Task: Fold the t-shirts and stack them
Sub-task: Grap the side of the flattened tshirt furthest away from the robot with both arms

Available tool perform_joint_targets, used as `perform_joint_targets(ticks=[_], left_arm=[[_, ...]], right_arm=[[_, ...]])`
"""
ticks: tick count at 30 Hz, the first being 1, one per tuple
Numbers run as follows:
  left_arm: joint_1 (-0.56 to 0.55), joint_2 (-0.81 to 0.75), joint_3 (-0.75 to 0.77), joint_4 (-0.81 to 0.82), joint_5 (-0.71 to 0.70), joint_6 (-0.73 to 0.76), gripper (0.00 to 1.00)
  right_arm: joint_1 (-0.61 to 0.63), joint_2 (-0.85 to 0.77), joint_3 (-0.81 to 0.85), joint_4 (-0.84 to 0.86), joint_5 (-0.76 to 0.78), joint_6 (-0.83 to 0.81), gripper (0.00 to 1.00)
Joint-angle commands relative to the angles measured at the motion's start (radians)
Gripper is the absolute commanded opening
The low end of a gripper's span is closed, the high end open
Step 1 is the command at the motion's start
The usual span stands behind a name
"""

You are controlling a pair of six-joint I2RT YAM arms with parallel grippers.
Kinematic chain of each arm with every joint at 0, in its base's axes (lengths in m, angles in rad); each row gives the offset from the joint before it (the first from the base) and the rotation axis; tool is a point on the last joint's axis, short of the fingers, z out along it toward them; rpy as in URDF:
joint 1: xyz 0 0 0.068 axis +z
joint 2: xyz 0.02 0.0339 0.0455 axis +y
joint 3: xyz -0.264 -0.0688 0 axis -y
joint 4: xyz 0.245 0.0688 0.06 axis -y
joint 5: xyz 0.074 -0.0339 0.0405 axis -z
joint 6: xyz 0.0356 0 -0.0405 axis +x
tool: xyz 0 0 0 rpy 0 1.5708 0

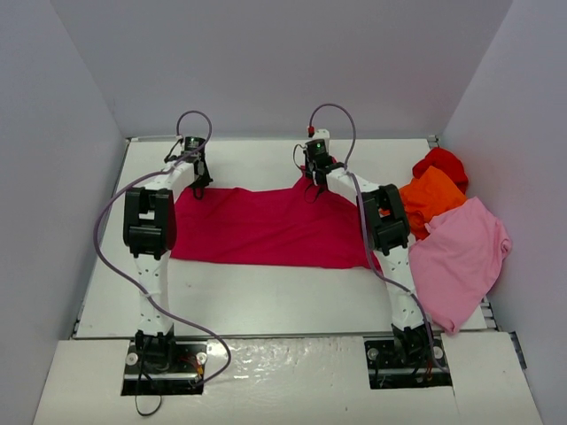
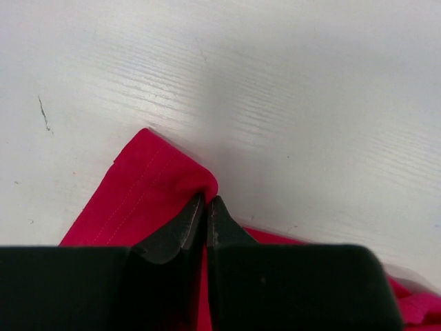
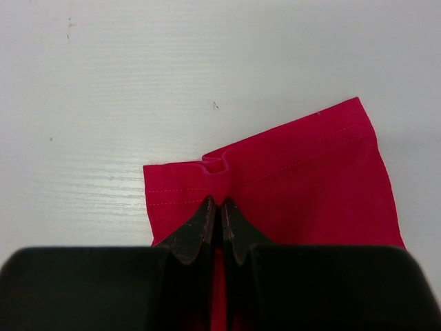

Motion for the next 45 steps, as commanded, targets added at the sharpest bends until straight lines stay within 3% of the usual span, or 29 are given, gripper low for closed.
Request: perform_joint_targets(ticks=[1,18,28,38,45], left_arm=[[0.003,-0.070,-0.060,-0.016,0.047,-0.030,0.00],[0.002,-0.301,-0.186,-0.050,-0.016,-0.055,0.00],[0.002,-0.333,-0.179,-0.081,-0.017,-0.060,0.00],[0.004,-0.453,-0.319,-0.071,0.008,-0.096,0.00],[0.003,-0.486,-0.350,-0.085,0.012,-0.098,0.00]], right_arm=[[-0.010,-0.022,-0.074,-0.180,0.025,0.004,0.00],[0.006,-0.183,-0.229,-0.068,0.107,-0.005,0.00],[0.011,-0.220,-0.185,-0.030,0.147,-0.020,0.00],[0.046,-0.458,-0.433,0.135,0.202,-0.001,0.00],[0.054,-0.530,-0.460,0.186,0.221,-0.034,0.00]])
